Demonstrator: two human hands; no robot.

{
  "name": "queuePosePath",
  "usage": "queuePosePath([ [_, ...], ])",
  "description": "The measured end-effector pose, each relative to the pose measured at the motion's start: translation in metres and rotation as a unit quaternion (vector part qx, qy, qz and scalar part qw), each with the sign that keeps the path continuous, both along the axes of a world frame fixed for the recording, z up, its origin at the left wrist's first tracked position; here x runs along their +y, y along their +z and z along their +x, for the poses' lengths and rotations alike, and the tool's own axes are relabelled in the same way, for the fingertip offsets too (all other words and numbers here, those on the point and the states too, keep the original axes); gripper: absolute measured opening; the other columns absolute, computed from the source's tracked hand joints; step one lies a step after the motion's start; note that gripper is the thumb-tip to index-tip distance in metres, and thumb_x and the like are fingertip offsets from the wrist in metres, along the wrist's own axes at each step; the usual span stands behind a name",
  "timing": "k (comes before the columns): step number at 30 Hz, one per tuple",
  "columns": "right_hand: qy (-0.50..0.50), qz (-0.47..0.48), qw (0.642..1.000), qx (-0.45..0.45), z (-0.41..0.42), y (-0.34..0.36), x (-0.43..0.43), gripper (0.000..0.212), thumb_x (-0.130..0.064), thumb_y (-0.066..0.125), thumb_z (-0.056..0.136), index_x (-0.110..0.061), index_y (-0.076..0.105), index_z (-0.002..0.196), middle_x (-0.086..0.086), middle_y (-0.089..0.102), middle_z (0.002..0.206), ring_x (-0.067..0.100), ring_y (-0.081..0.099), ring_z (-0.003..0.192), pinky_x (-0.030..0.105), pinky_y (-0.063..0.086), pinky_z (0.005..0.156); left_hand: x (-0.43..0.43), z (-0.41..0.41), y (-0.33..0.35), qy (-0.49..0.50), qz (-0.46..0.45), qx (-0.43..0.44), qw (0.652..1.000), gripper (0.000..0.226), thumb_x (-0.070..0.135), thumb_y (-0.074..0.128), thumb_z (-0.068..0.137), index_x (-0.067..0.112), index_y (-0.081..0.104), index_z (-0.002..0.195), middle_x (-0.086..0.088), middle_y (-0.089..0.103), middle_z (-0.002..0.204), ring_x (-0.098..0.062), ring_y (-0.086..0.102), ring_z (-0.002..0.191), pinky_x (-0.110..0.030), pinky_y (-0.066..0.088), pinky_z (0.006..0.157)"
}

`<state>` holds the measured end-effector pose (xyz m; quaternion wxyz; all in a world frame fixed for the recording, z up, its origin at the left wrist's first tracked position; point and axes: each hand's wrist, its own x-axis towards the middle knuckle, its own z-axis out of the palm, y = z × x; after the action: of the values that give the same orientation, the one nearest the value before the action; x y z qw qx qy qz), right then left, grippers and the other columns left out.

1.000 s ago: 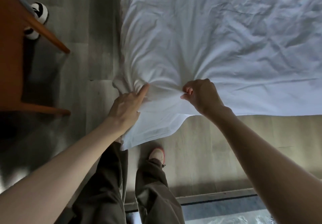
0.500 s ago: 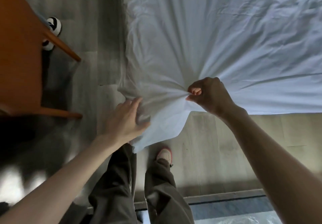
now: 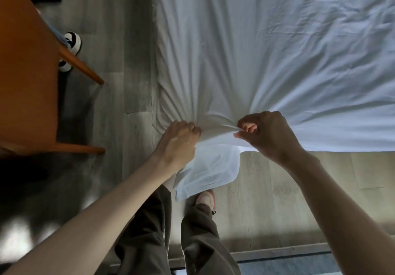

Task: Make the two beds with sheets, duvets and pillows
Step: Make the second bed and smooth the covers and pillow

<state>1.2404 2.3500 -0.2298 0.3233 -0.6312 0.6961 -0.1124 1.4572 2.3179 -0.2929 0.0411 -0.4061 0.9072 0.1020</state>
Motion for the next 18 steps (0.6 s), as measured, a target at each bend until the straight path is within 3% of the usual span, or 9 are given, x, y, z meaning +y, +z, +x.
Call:
queuePosePath([
  [3, 0.015, 0.025, 1.000, -0.012, 0.002, 0.006, 0.005, 0.013, -0.024, 0.076, 0.081, -0.020, 0.070, 0.071, -0.008, 0.067, 0.067, 0.007, 0.063, 0.067, 0.019, 0.044, 0.065, 0.017, 0.007, 0.007, 0.016, -0.005, -0.006, 1.000, 0.039, 0.002, 0.085, 0.037, 0.010, 0.062, 0.067, -0.006, 0.055, 0.059, -0.024, 0.055, 0.051, -0.031, 0.047, 0.050],
  [6, 0.018, 0.031, 0.999, 0.038, 0.010, -0.017, 0.008, 0.012, -0.023, 0.074, 0.084, -0.016, 0.071, 0.075, -0.003, 0.069, 0.072, 0.014, 0.065, 0.071, 0.024, 0.044, 0.067, 0.021, 0.000, -0.008, 0.020, 0.019, -0.045, 0.999, 0.043, 0.003, 0.087, 0.032, 0.011, 0.061, 0.065, -0.005, 0.054, 0.057, -0.022, 0.054, 0.048, -0.028, 0.045, 0.047],
  [7, 0.022, 0.041, 0.996, 0.071, 0.012, -0.028, 0.008, 0.010, -0.022, 0.070, 0.087, -0.016, 0.073, 0.079, -0.001, 0.071, 0.078, 0.017, 0.067, 0.076, 0.026, 0.046, 0.071, 0.017, -0.004, -0.010, 0.020, 0.035, -0.066, 0.997, 0.043, 0.005, 0.089, 0.038, 0.012, 0.063, 0.072, -0.005, 0.058, 0.063, -0.022, 0.058, 0.053, -0.028, 0.046, 0.050],
  [9, 0.040, 0.103, 0.983, 0.145, 0.016, -0.046, 0.007, 0.017, -0.020, 0.060, 0.095, -0.020, 0.076, 0.100, 0.001, 0.072, 0.103, 0.022, 0.065, 0.100, 0.036, 0.045, 0.095, 0.011, -0.011, -0.011, 0.003, 0.077, -0.144, 0.987, 0.038, 0.014, 0.077, 0.072, 0.013, 0.059, 0.106, -0.007, 0.063, 0.098, -0.023, 0.064, 0.085, -0.031, 0.047, 0.074],
  [11, 0.023, 0.168, 0.975, 0.147, 0.017, -0.051, 0.006, 0.025, -0.026, 0.054, 0.098, -0.025, 0.069, 0.119, -0.004, 0.062, 0.126, 0.022, 0.052, 0.123, 0.051, 0.027, 0.111, 0.004, -0.013, -0.014, 0.015, 0.132, -0.217, 0.967, 0.039, 0.032, 0.059, 0.092, 0.015, 0.047, 0.124, -0.005, 0.056, 0.122, -0.024, 0.056, 0.111, -0.035, 0.039, 0.093],
  [13, -0.025, 0.121, 0.986, 0.111, 0.015, -0.046, 0.004, 0.026, -0.027, 0.054, 0.098, -0.028, 0.066, 0.121, -0.005, 0.062, 0.129, 0.020, 0.055, 0.120, 0.052, 0.032, 0.111, -0.003, -0.012, -0.002, 0.072, 0.194, -0.174, 0.963, 0.040, 0.047, 0.053, 0.092, 0.015, 0.054, 0.115, -0.005, 0.061, 0.118, -0.026, 0.058, 0.109, -0.035, 0.041, 0.092],
  [15, -0.077, -0.031, 0.991, 0.107, 0.012, -0.037, -0.001, 0.026, -0.021, 0.056, 0.095, -0.026, 0.068, 0.117, -0.001, 0.065, 0.124, 0.024, 0.057, 0.115, 0.048, 0.041, 0.102, -0.014, -0.011, 0.007, 0.124, 0.143, -0.054, 0.980, 0.035, 0.047, 0.047, 0.094, 0.014, 0.060, 0.100, -0.006, 0.066, 0.105, -0.027, 0.061, 0.100, -0.035, 0.045, 0.084],
  [17, -0.103, -0.119, 0.982, 0.101, 0.009, -0.031, -0.013, 0.034, -0.022, 0.059, 0.093, -0.027, 0.062, 0.127, 0.005, 0.054, 0.138, 0.031, 0.046, 0.127, 0.055, 0.040, 0.104, -0.032, -0.016, 0.011, 0.145, 0.046, 0.031, 0.988, 0.031, 0.039, 0.043, 0.098, 0.017, 0.058, 0.114, -0.007, 0.060, 0.121, -0.028, 0.054, 0.113, -0.040, 0.043, 0.092],
  [18, -0.098, -0.097, 0.986, 0.097, 0.005, -0.031, -0.020, 0.043, -0.027, 0.059, 0.094, -0.032, 0.053, 0.136, 0.006, 0.040, 0.150, 0.034, 0.038, 0.135, 0.061, 0.031, 0.110, -0.042, -0.020, 0.008, 0.149, 0.033, 0.061, 0.986, 0.035, 0.038, 0.042, 0.099, 0.022, 0.052, 0.129, -0.008, 0.049, 0.138, -0.029, 0.044, 0.128, -0.044, 0.039, 0.101],
])
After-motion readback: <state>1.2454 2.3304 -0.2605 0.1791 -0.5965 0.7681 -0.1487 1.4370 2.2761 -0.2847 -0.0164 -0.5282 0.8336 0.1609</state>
